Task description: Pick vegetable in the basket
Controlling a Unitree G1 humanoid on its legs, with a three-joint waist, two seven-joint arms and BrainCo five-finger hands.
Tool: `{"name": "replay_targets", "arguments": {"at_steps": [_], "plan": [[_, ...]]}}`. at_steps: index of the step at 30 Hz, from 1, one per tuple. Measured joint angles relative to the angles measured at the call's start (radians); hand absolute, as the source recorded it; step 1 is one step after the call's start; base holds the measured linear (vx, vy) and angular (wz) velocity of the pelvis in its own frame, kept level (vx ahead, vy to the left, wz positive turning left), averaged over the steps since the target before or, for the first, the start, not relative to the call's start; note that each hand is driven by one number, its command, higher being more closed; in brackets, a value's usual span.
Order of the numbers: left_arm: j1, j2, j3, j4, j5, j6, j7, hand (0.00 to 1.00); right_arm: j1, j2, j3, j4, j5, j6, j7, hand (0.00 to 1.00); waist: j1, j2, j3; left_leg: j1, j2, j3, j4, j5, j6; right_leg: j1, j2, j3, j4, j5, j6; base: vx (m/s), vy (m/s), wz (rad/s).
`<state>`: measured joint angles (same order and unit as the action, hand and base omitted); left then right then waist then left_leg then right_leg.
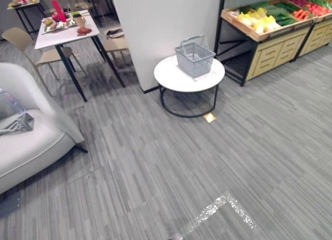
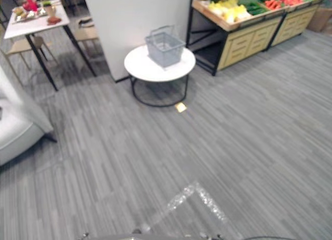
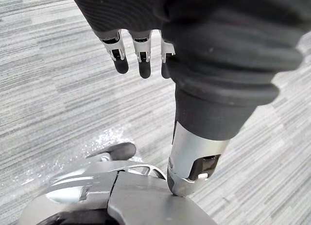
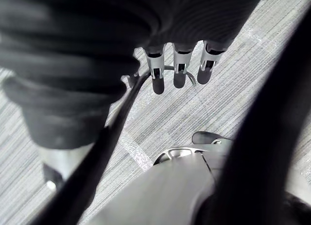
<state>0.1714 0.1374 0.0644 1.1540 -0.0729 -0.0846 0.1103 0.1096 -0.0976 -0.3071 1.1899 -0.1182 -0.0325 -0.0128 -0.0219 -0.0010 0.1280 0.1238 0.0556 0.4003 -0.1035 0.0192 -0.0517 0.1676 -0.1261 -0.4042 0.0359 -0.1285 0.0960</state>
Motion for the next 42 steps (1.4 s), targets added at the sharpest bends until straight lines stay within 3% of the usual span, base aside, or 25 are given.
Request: {"name": "replay_targets", "arguments": {"at_steps": [1,4,5,9,10,28,42], "plan": [[0.0,0.002,-0.002,0.0,0.0,0.0,0.0,0.0,-0.006,0.0,-0.001,0.004,0.0,0.0,0.0,0.0,-0.002,0.01,-0.004,0.001,0.0,0.0,0.0,0.0,0.0,0.001,0.0,0.0,0.0,0.0,0.0,0.0,0.0,0.0],[-0.001,0.005,-0.011,-0.001,-0.002,-0.001,0.0,0.0,-0.006,0.0,-0.002,0.005,0.002,0.0,0.0,0.0,-0.002,0.009,-0.001,0.001,0.0,0.0,0.0,0.0,0.0,0.002,0.0,-0.001,0.0,0.0,0.0,0.0,0.0,0.0],[-0.001,0.005,-0.013,-0.002,-0.002,-0.001,0.0,0.0,-0.005,0.0,-0.002,0.005,0.002,0.0,0.0,0.0,-0.002,-0.003,0.006,0.001,0.0,0.001,0.0,0.0,0.0,0.002,0.0,-0.001,0.0,0.0,0.0,0.0,0.0,0.0],[-0.001,0.009,-0.021,-0.002,-0.002,-0.001,-0.001,0.0,-0.009,0.001,-0.002,0.005,0.002,0.0,0.0,0.0,-0.002,0.008,0.002,0.002,0.001,0.003,0.0,0.0,0.0,0.001,0.0,-0.001,0.0,0.001,0.002,0.0,0.0,0.0],[-0.001,0.009,-0.021,-0.002,-0.002,-0.001,-0.001,0.0,-0.007,0.001,-0.003,0.005,0.002,0.0,0.0,0.0,-0.002,-0.003,0.009,0.002,0.001,0.003,0.0,0.0,0.0,0.0,-0.001,-0.001,0.0,0.001,0.002,0.0,0.0,0.0],[0.003,0.013,-0.029,-0.02,0.008,-0.016,0.011,0.0,-0.005,0.008,0.001,0.005,0.011,-0.022,-0.024,0.0,-0.003,-0.006,0.012,0.002,0.001,0.004,0.0,0.0,0.0,0.002,0.001,-0.003,-0.004,0.001,0.001,0.0,0.0,0.0],[-0.015,-0.006,0.043,0.013,-0.033,-0.015,0.002,0.0,-0.008,0.02,-0.011,0.005,0.05,-0.022,-0.023,0.0,-0.004,-0.013,0.017,0.015,0.009,0.055,0.0,-0.007,-0.008,0.0,0.008,0.035,-0.023,0.008,0.003,0.0,-0.01,-0.08]]}}
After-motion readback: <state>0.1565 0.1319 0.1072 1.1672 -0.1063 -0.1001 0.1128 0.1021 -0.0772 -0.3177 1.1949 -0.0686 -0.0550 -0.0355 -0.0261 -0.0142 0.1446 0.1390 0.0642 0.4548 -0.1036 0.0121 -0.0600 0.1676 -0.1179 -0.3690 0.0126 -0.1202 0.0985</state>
